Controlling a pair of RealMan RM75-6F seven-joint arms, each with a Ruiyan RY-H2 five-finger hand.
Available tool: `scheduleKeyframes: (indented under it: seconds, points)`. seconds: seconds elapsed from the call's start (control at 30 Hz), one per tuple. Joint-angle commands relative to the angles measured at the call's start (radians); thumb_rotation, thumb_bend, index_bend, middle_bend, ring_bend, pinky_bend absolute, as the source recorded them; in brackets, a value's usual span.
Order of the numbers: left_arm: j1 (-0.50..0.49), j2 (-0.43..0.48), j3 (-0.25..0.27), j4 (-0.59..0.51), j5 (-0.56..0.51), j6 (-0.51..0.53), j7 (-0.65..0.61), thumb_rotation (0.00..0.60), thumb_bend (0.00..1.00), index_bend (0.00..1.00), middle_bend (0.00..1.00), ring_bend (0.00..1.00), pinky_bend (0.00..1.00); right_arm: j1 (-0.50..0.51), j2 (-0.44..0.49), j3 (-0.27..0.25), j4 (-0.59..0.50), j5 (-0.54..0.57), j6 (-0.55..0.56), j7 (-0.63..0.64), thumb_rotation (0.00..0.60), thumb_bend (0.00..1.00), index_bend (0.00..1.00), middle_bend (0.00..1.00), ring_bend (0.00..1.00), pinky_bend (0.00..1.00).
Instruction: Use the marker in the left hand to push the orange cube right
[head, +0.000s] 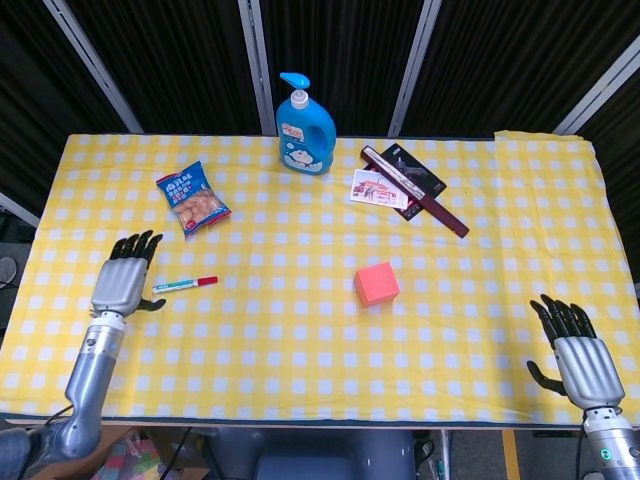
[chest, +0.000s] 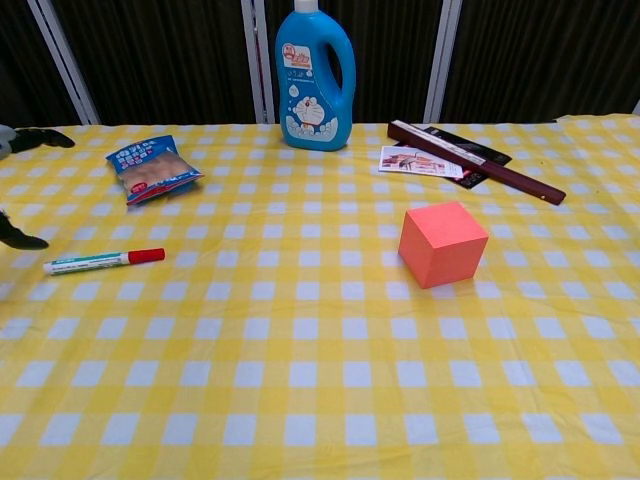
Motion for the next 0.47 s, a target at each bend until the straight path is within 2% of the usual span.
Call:
scheduleKeyframes:
  seconds: [0.03, 0.23, 0.47]
  points:
    - [0.129, 0.128, 0.089, -0.088, 0.187, 0.142, -0.118, 0.6, 0.07, 0.0, 0.0, 0.0, 0.03, -0.003, -0.009, 0.003, 0.008, -0.007, 0.015, -0.015, 0.6, 0.38, 0.0, 0.0, 0.0, 0.0]
    - [0.262, 0.196, 0.173, -0.085, 0.301, 0.238, -0.27, 0.6, 0.07, 0.0, 0.0, 0.0, 0.02, -0.004, -0.022, 0.007, 0.028, -0.022, 0.036, -0.042, 0.6, 0.38, 0.0, 0.0, 0.0, 0.0]
    - [0.336, 0.223, 0.202, -0.033, 0.379, 0.29, -0.342, 0.6, 0.07, 0.0, 0.0, 0.0, 0.02, -0.008, -0.047, 0.01, 0.051, -0.045, 0.067, -0.093, 0.6, 0.38, 0.0, 0.0, 0.0, 0.0]
